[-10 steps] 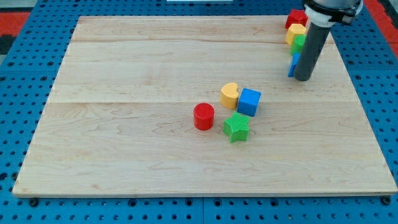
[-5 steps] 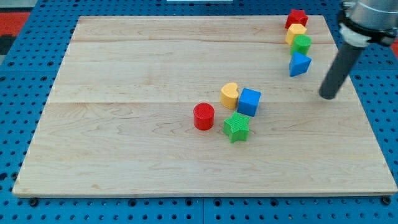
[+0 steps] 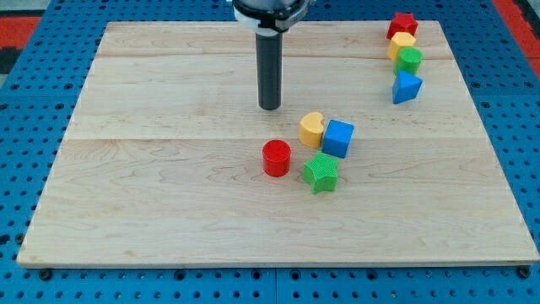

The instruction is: Place the yellow heart diagonally to the blue cube

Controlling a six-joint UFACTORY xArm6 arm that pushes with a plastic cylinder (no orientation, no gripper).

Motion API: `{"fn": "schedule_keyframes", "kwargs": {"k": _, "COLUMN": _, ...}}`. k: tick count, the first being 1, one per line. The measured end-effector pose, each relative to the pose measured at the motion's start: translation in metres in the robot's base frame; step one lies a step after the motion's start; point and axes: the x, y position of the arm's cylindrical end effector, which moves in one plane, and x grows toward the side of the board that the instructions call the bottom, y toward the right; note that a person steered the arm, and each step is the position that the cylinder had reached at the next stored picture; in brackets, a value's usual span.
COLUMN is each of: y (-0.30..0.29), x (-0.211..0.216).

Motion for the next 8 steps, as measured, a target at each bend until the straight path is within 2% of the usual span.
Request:
{"fn": "schedule_keyframes", "kwargs": {"k": 2, "y": 0.0, "x": 0.047}}
{"fn": "schedule_keyframes", "kwargs": {"k": 3, "y": 0.002, "x": 0.051}}
{"fn": "schedule_keyframes", "kwargs": {"k": 8, "y": 0.066, "x": 0.033}}
